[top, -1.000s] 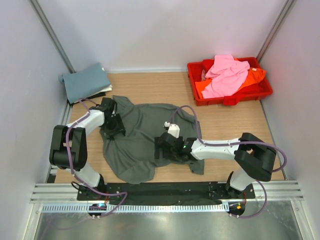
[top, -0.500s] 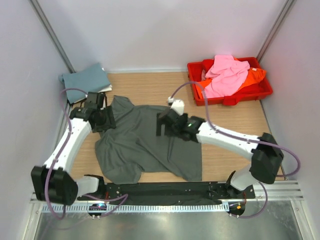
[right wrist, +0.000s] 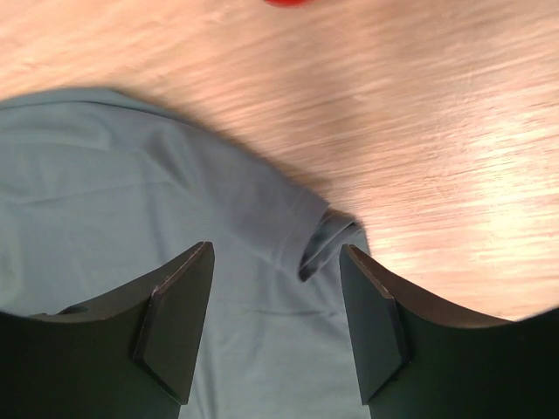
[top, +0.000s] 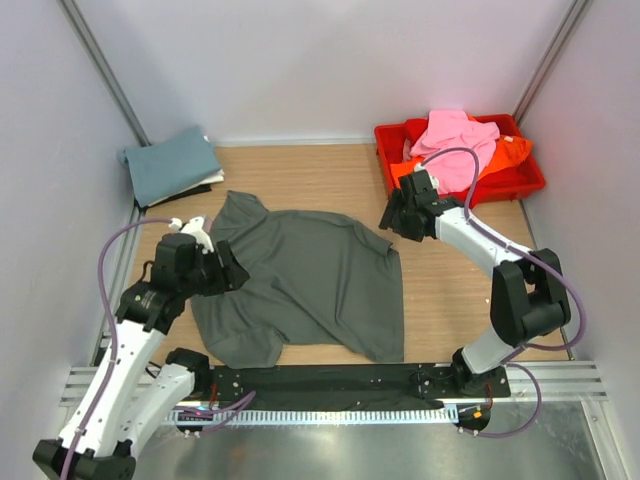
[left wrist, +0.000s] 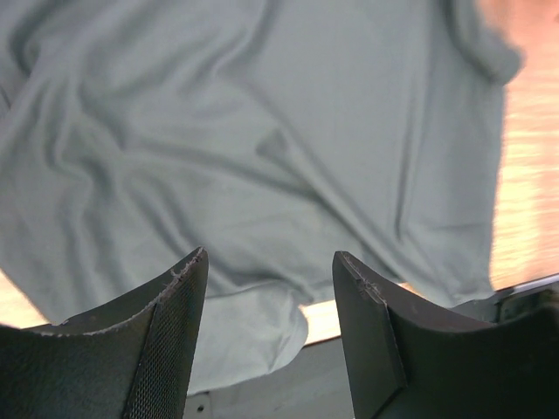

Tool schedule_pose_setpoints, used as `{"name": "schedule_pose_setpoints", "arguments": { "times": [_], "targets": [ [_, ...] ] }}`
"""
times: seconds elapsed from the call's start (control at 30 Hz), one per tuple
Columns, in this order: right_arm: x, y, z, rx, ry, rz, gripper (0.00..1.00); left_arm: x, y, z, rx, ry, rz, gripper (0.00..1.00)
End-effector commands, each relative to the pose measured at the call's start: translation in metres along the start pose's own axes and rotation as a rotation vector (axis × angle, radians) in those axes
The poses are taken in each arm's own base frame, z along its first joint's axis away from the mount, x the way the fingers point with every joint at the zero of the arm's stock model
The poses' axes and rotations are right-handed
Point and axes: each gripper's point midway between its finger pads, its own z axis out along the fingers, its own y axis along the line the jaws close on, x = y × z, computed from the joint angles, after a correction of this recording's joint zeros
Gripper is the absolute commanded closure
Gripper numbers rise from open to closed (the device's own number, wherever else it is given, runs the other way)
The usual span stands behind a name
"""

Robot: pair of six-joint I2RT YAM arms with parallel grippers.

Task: Fold and stack the t-shirts
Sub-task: Flatten the tshirt out

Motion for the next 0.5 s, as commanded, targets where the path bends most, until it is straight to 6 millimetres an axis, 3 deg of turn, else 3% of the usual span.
{"name": "schedule_pose_setpoints", "arguments": {
  "times": [0.0, 0.47],
  "targets": [
    [0.005, 0.007, 0.014, -0.098, 0.052, 0.004, 0.35, -0.024, -0.017, -0.01, 0.073, -0.12, 0.007, 0.39],
    [0.033, 0.009, 0.047, -0.152, 0.142, 0.062, 0.38, -0.025, -0.017, -0.005, 0.074, -0.109, 0.013, 0.42]
  ]
}}
